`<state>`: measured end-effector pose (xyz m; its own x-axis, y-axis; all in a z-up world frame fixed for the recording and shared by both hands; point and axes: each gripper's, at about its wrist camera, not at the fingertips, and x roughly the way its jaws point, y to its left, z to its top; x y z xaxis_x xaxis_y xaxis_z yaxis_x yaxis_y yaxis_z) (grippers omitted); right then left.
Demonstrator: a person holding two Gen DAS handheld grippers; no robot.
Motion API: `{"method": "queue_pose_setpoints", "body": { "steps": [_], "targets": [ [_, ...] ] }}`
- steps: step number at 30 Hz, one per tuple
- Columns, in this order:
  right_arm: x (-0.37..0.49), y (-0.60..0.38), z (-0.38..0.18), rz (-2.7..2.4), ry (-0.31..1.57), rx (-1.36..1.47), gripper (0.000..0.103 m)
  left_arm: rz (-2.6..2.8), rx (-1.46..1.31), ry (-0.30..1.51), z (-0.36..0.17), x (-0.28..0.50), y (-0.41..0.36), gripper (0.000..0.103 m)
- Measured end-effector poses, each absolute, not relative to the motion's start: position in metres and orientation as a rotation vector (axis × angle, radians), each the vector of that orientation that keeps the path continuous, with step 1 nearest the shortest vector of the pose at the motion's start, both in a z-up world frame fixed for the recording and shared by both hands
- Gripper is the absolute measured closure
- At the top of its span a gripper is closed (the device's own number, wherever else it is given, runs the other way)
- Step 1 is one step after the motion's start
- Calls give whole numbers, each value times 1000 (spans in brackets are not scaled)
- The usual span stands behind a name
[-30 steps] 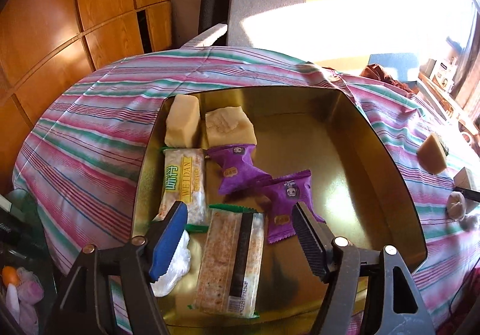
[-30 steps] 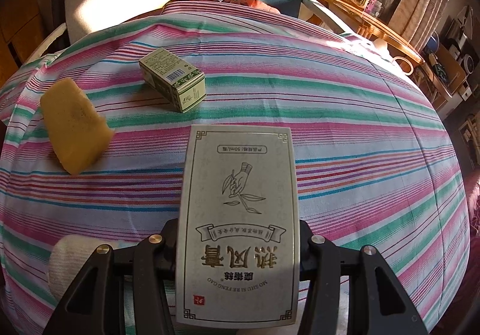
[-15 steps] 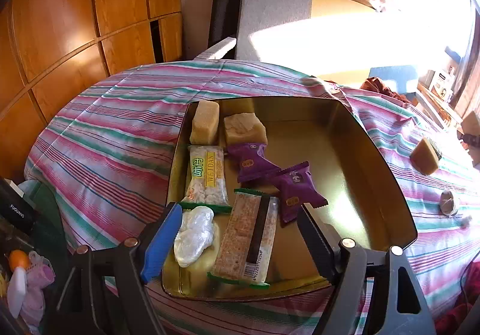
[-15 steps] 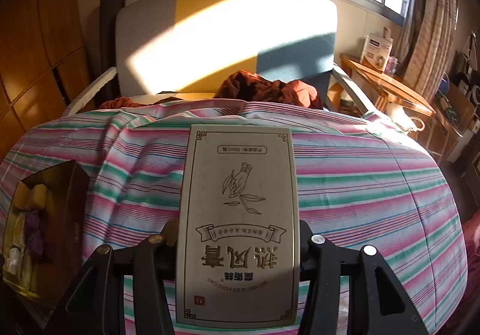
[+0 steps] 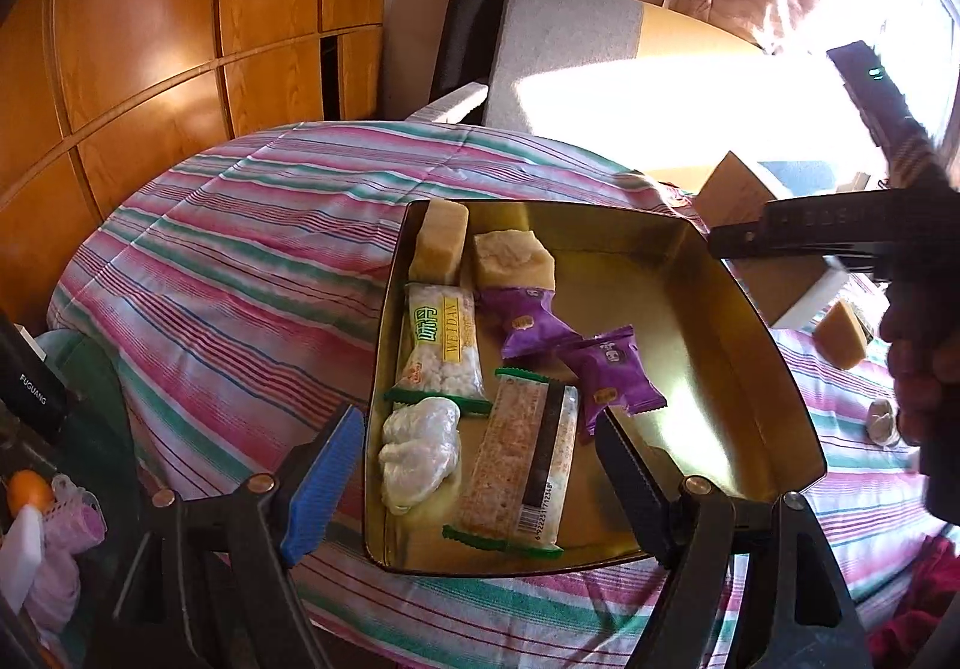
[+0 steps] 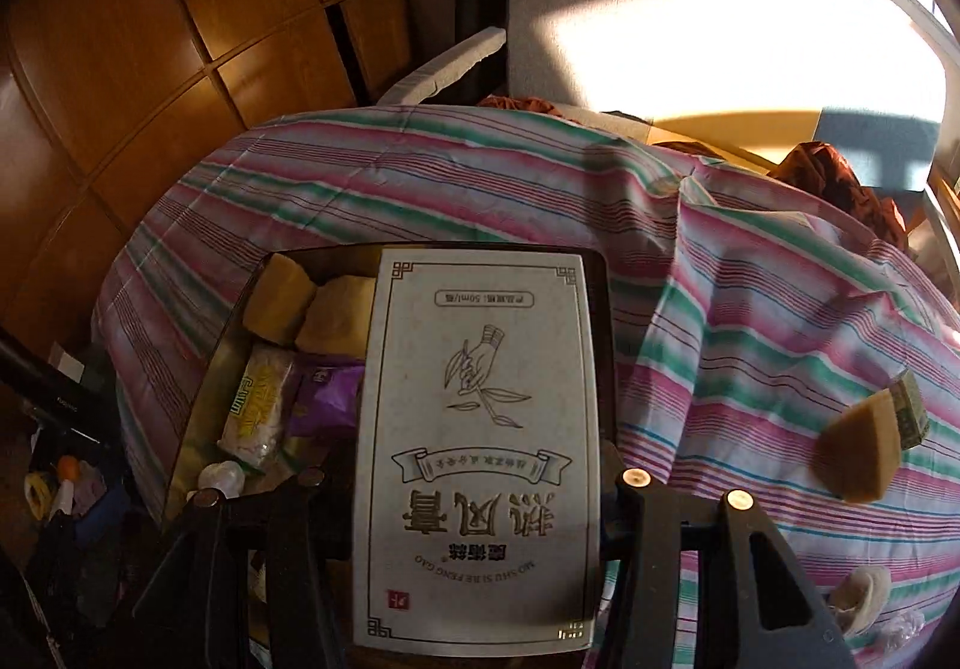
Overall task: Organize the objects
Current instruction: 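Carry the white medicine box into the gold tray and release it with the right gripper, then withdraw both open grippers from the tray back over the cloth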
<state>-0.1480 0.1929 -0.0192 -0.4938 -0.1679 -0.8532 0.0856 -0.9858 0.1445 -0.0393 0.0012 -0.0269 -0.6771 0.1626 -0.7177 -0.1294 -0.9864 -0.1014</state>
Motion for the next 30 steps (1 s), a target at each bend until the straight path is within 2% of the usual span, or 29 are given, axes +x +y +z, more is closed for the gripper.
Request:
{"method": "queue_pose_setpoints", "body": {
  "steps": [3, 11, 16, 21, 30],
  "targets": [
    [-170, 184, -44, -2574, -203, 1585, 51, 2739, -1182, -89, -28, -39, -6, 23],
    [-211, 169, -79, -2573, -251, 1728, 51, 2740, -1198, -150, -32, -42, -22, 22],
    [-226, 162, -90, -2438, -417, 1752, 50, 2726, -1219, -167, -37, -45, -26, 22],
    [-215, 164, -85, -2453, -451, 1685, 50, 2724, -1224, -180, -38, -47, -28, 22],
    [-164, 177, -55, -2537, -391, 1527, 50, 2730, -1229, -191, -40, -45, -33, 22]
  ]
}}
